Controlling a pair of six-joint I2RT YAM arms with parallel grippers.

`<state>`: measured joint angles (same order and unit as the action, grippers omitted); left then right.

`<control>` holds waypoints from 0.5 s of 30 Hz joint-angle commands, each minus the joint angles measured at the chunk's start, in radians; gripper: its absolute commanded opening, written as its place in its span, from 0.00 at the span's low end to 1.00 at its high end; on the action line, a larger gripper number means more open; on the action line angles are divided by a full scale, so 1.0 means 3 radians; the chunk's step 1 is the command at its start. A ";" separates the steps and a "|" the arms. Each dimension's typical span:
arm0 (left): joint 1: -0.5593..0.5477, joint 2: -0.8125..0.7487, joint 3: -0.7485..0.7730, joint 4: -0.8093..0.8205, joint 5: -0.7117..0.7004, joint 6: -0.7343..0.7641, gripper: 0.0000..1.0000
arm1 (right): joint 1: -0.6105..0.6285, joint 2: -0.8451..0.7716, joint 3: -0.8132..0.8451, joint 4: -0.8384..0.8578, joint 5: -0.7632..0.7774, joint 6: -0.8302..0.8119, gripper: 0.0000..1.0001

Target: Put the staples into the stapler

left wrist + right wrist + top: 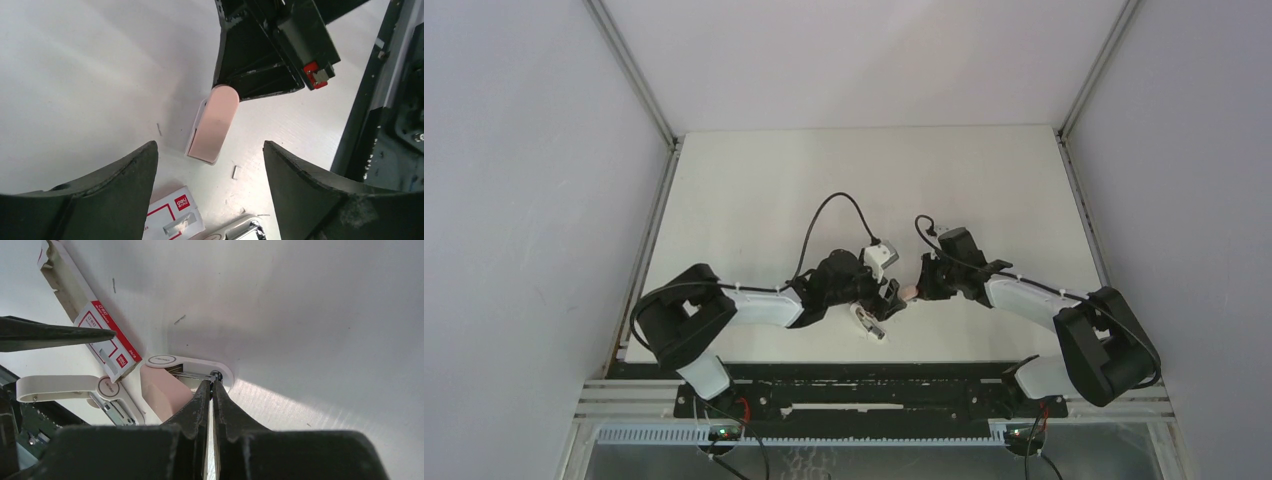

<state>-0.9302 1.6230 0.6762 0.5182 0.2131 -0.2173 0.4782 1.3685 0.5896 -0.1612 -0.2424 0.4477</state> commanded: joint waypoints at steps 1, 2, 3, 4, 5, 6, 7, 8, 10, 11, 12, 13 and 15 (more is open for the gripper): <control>-0.0135 0.0117 -0.0019 0.0342 -0.0017 0.0451 0.81 | -0.0029 -0.0104 0.0003 0.0052 -0.0152 -0.0151 0.00; -0.0175 0.0156 0.0000 0.0334 -0.0082 0.0496 0.82 | -0.0029 -0.0097 0.0003 0.0051 -0.0164 -0.0151 0.00; -0.0203 0.0189 0.0023 0.0311 -0.0110 0.0535 0.81 | -0.0030 -0.0091 0.0003 0.0055 -0.0174 -0.0149 0.00; -0.0215 0.0225 0.0038 0.0304 -0.0107 0.0551 0.81 | -0.0030 -0.0083 0.0003 0.0056 -0.0185 -0.0152 0.00; -0.0221 0.0254 0.0052 0.0303 -0.0103 0.0550 0.80 | -0.0032 -0.0076 0.0003 0.0060 -0.0193 -0.0156 0.00; -0.0227 0.0283 0.0068 0.0303 -0.0102 0.0554 0.79 | -0.0031 -0.0073 0.0003 0.0062 -0.0198 -0.0155 0.00; -0.0228 0.0319 0.0087 0.0289 -0.0101 0.0560 0.78 | -0.0033 -0.0068 0.0003 0.0066 -0.0196 -0.0160 0.00; -0.0233 0.0345 0.0102 0.0255 -0.0110 0.0572 0.75 | -0.0034 -0.0064 0.0003 0.0069 -0.0199 -0.0162 0.00; -0.0239 0.0403 0.0122 0.0227 -0.0143 0.0591 0.70 | -0.0031 -0.0058 0.0003 0.0076 -0.0203 -0.0165 0.00; -0.0243 0.0420 0.0126 0.0227 -0.0169 0.0596 0.68 | -0.0034 -0.0053 0.0003 0.0081 -0.0208 -0.0167 0.00; -0.0248 0.0442 0.0133 0.0226 -0.0188 0.0600 0.67 | -0.0034 -0.0048 0.0003 0.0089 -0.0216 -0.0167 0.00; -0.0248 0.0458 0.0149 0.0226 -0.0200 0.0605 0.64 | -0.0036 -0.0041 0.0006 0.0096 -0.0228 -0.0168 0.00; -0.0253 0.0491 0.0165 0.0226 -0.0206 0.0610 0.56 | -0.0039 -0.0033 0.0003 0.0106 -0.0242 -0.0170 0.00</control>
<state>-1.0012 1.7546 0.6754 0.5591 0.1764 -0.0666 0.4717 1.3685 0.5896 -0.1673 -0.2928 0.4171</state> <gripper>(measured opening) 0.620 0.003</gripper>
